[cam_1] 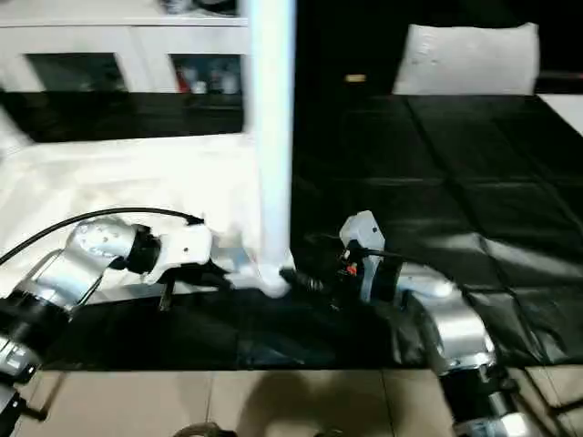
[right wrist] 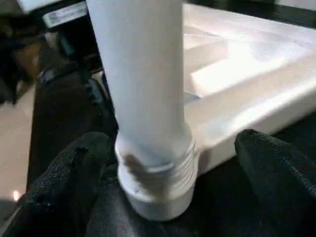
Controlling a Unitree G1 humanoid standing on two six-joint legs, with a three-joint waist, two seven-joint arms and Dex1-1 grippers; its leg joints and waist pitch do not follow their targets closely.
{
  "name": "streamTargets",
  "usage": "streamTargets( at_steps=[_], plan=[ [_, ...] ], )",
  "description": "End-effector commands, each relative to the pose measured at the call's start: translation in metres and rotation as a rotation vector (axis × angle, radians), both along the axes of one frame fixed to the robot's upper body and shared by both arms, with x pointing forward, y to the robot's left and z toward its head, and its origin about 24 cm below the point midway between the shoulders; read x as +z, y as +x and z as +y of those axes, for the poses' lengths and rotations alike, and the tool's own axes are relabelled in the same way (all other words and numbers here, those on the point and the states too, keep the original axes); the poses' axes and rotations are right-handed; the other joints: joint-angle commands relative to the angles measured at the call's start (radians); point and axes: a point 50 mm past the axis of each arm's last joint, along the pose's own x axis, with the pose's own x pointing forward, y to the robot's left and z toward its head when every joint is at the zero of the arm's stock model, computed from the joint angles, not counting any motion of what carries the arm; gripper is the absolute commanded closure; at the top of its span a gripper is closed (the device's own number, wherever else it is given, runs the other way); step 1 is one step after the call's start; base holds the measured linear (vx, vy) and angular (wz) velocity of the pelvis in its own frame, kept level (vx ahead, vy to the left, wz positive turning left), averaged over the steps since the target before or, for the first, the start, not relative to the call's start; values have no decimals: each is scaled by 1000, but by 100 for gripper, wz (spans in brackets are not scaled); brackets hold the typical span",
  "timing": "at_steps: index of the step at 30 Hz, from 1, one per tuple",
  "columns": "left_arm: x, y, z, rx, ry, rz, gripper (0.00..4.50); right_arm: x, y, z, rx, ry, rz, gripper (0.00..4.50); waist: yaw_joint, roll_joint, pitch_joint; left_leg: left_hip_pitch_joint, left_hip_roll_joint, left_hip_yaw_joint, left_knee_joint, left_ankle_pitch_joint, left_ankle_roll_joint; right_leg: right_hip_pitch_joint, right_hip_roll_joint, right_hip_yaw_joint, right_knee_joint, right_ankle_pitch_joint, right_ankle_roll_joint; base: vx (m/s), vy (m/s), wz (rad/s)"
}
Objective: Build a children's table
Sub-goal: Rotate leg to tighten
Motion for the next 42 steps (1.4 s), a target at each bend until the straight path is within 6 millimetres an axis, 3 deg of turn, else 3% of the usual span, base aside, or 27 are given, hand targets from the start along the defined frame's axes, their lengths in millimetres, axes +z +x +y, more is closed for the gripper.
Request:
streamTargets(
  at_steps=[1, 7, 8, 17, 18, 21, 23, 28, 33, 36, 38, 42],
  plan=[
    [-1, -4, -9, -111, 44, 11, 450, 0, -1, 3, 61, -42, -9, 2, -2, -3, -64, 13, 127, -47, -75, -75, 71, 51, -130, 73, -58, -48, -254, 0, 0, 0],
    [0, -4, -16, -186, 66, 9, 450, -1, 0, 11, 140, -72, -9, 2, 11, -2, -65, 13, 130, -48, -73, -68, 73, 50, -133, 72, -56, -45, -253, 0, 0, 0],
    [1, -4, -19, -201, 62, 8, 450, -2, 1, 14, 158, -80, -13, 29, 15, -4, -66, 15, 131, -47, -73, -69, 71, 50, -133, 72, -56, -46, -252, 0, 0, 0],
    [0, -4, -23, -240, 72, 1, 450, -8, 0, 22, 211, -99, -6, 85, 21, -5, -68, 11, 130, -48, -72, -57, 74, 51, -134, 70, -51, -27, -251, 0, 0, 0],
    [0, -4, -23, -240, 73, 0, 450, -8, 0, 22, 211, -99, -5, 114, 22, -3, -69, 11, 130, -48, -72, -57, 74, 51, -135, 70, -51, -29, -250, 0, 0, 0],
    [-1, -4, -21, -239, 75, 0, 450, -8, 0, 23, 218, -95, 5, 123, 22, -5, -69, 11, 131, -48, -72, -61, 70, 52, -135, 70, -52, -35, -246, 0, 0, 0],
    [0, -3, -21, -238, 76, 0, 450, -9, 0, 22, 223, -92, 14, 157, 22, -4, -69, 12, 131, -49, -72, -57, 71, 51, -134, 69, -50, -29, -247, 0, 0, 0],
    [0, -3, -20, -230, 73, -1, 450, -10, -2, 23, 230, -71, 42, 173, 23, -8, -69, 10, 131, -48, -71, -52, 78, 53, -135, 69, -51, -30, -247, 0, 0, 0],
    [0, 0, -18, -140, 15, 16, 450, -13, -8, 28, 192, 30, 118, 175, 29, -1, -69, 13, 134, -48, -71, -59, 76, 49, -133, 70, -53, -46, -243, 0, 0, 0],
    [1, 2, -18, -82, -20, 17, 450, -15, -10, 33, 141, 67, 129, 176, 32, 1, -69, 14, 136, -50, -75, -68, 59, 48, -134, 71, -53, -50, -242, 0, 0, 0],
    [0, 5, -20, 4, -55, 20, 450, -18, -11, 37, 77, 95, 134, 176, 30, 0, -66, 15, 133, -49, -77, -94, 45, 48, -136, 72, -59, -88, -238, 0, 0, 0],
    [-2, 12, -29, 188, -142, 17, 450, -26, -3, 48, -150, 107, 136, 176, 18, -1, -54, 19, 127, -54, -87, -178, -8, 44, -140, 76, -86, -292, -199, 0, 0, 0]
  ],
)
